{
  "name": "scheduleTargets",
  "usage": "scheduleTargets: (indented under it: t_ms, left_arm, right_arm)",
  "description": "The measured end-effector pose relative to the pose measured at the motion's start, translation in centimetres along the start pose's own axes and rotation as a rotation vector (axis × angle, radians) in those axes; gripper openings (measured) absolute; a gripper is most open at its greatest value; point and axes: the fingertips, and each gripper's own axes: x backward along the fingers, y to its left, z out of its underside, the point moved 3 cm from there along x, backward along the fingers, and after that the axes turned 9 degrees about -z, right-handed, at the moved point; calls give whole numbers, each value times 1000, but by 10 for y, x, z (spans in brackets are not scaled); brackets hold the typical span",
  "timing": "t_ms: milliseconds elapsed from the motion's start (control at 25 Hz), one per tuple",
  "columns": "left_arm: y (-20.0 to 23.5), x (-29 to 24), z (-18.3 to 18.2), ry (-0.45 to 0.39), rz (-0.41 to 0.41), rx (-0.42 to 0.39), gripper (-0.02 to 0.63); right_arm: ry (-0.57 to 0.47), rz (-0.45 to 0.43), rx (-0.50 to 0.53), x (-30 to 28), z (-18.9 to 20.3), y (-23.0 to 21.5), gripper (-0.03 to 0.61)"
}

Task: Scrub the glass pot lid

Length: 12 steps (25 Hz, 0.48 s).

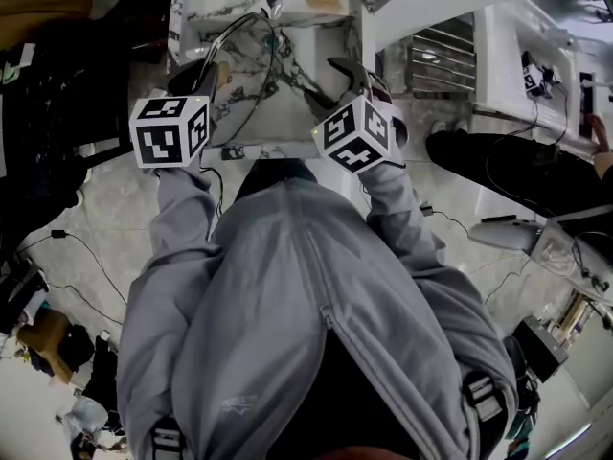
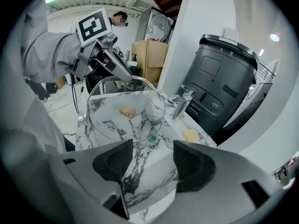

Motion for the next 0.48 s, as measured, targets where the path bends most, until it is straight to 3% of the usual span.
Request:
scheduleTargets:
  t_ms: [200,480]
  left_arm:
    - [-44,8,-3,-20,35,-128,71]
    - [-89,14,3,-47,74,-313,71]
  right_arm:
    - [-42,-19,138,4,-26,-1,252]
    - [25,-91,482,-15,-53,-9,252]
